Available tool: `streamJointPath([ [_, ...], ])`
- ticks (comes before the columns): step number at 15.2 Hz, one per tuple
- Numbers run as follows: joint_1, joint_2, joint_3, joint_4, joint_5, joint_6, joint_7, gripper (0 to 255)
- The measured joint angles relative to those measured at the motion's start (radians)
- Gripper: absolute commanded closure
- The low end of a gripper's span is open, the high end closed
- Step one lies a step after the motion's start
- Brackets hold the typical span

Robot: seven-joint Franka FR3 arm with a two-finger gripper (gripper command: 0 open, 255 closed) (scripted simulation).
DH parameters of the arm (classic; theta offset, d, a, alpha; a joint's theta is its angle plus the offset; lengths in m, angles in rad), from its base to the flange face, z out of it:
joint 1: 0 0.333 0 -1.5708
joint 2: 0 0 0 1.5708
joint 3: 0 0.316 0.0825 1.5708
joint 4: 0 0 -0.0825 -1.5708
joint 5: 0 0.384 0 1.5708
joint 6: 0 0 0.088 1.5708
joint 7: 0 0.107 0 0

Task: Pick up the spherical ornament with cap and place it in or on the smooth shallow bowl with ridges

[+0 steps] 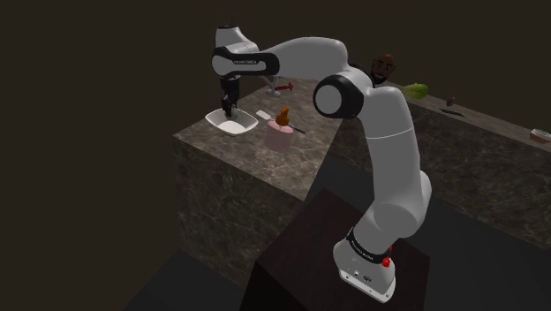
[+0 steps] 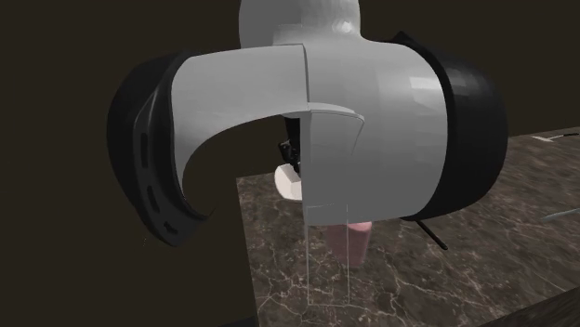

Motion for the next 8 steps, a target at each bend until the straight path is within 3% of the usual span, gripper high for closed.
streamJointPath([
  [3,0.0,-0.001,0.0,-0.002,0.0,0.002,0.0,255],
  [4,0.0,-0.001,0.0,-0.002,0.0,0.002,0.0,0],
  [8,0.0,-0.001,0.0,-0.003,0.0,0.002,0.0,0],
])
